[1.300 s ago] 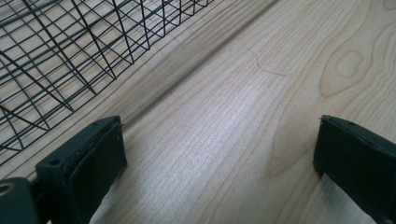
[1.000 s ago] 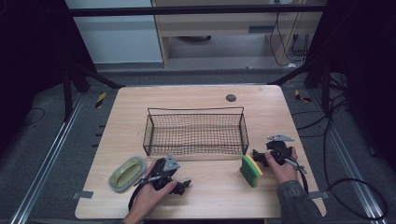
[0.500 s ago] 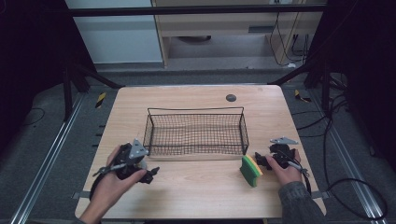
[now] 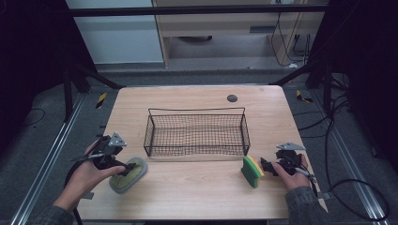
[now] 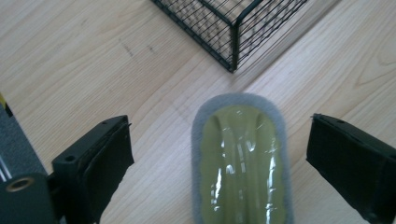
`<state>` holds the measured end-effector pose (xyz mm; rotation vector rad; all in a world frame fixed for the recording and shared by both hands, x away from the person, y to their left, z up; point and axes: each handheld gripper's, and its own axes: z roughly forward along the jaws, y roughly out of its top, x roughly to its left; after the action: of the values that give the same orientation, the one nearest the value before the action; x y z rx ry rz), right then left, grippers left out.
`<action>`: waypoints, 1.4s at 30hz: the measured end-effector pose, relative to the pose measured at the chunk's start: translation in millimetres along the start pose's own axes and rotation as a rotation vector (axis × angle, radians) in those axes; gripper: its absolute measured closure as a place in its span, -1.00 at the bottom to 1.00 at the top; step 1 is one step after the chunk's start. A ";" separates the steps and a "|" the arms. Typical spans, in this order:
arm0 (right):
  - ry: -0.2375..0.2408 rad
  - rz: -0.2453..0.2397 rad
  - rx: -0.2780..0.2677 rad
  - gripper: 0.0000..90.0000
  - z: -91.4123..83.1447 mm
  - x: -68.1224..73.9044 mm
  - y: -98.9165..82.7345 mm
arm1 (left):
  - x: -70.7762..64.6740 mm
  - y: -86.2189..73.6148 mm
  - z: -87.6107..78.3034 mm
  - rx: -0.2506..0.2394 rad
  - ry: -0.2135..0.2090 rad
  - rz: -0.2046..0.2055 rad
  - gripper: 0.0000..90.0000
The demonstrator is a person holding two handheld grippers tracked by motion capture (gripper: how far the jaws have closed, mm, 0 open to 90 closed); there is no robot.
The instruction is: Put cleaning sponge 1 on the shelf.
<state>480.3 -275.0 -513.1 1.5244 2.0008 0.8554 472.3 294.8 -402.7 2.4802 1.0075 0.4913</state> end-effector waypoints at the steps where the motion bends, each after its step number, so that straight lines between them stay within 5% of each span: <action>1: 0.005 -0.004 0.000 -0.99 -1.0 -0.3 -1.1 | 0.9 -0.2 0.3 0.014 -0.011 0.002 -0.84; 13: 0.006 0.000 0.000 -0.99 -0.4 0.1 -0.3 | 2.1 7.6 -14.7 0.014 -0.017 0.020 -0.47; 19: 0.006 0.000 0.000 -0.99 -0.4 0.1 -0.3 | 2.2 14.9 -20.1 0.055 -0.020 0.042 -0.32; 32: 0.007 0.000 0.000 -0.99 -0.4 0.1 -0.3 | -3.9 16.5 -8.9 0.179 -0.093 0.069 -0.07; 42: 0.007 -0.001 0.000 -0.99 -0.3 0.0 -0.3 | -5.4 8.5 13.8 0.252 -0.119 0.027 0.05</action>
<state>479.8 -275.1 -513.1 1.5223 2.0068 0.8618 479.9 282.0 -411.1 2.7099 1.0455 0.2333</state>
